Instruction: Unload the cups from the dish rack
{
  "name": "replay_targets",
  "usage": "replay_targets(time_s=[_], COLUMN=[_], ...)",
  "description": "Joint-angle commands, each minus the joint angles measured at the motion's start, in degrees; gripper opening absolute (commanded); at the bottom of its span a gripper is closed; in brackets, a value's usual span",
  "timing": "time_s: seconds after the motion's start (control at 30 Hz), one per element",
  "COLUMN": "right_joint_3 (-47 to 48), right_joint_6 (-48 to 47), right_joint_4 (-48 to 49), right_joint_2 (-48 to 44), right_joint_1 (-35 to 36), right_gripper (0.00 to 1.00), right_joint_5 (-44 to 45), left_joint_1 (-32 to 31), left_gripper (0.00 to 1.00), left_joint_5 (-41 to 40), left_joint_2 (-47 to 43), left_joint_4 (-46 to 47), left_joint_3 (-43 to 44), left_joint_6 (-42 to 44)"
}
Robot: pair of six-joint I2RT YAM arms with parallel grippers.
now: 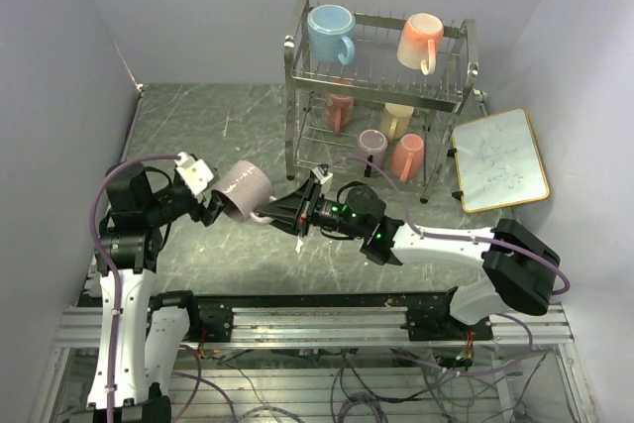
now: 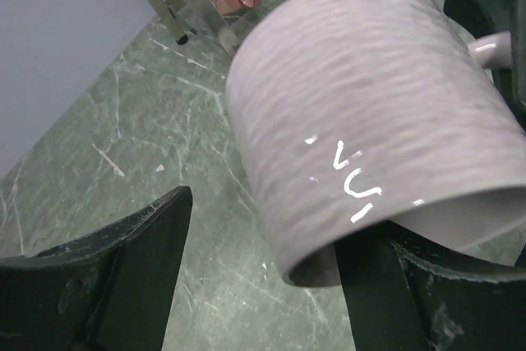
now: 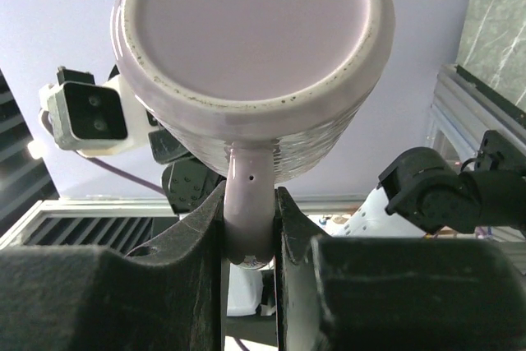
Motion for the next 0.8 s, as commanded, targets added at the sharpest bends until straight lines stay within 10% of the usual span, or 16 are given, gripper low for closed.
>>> replay_targets(time_s=[0.0,0.1,0.3,0.4,0.57,0.77], right_joint_3=[0.7,1.1,2.2,1.9,0.1,4.2], right_joint_6=[2.0,2.9,3.5,2.4,-9.1,-31.9], right_joint_4=[10.6,13.5,16.8,16.5,0.6,-34.6], right_joint_2=[-1.0,0.5,3.0,3.3,-3.3,-13.4], right_joint_1=[1.0,1.5,1.8,1.7,-1.5,-7.2], right_gripper=[0.0,0.0,0.0,0.07,0.63,0.77], right_joint_5=[-0.3,-1.0,-2.2,-1.8,2.9,18.1], left_joint_1=[0.5,0.5,0.5,0.4,0.3,-0.4], left_gripper=[0.78,0.66,0.09,0.07,0.07,0.07], left_joint_5=[0.7,3.0,7.1,6.9,-6.1,-33.1], left_joint_2=[0.4,2.1,6.2,7.2,9.9,29.2], left_joint_4=[6.8,6.4,1.3,0.6,6.7,0.4], left_joint_3=[-0.2,0.8,3.7,4.2,4.5,16.3], left_joint_6=[-5.0,-7.1,-5.5,-6.6,-15.6,-17.7])
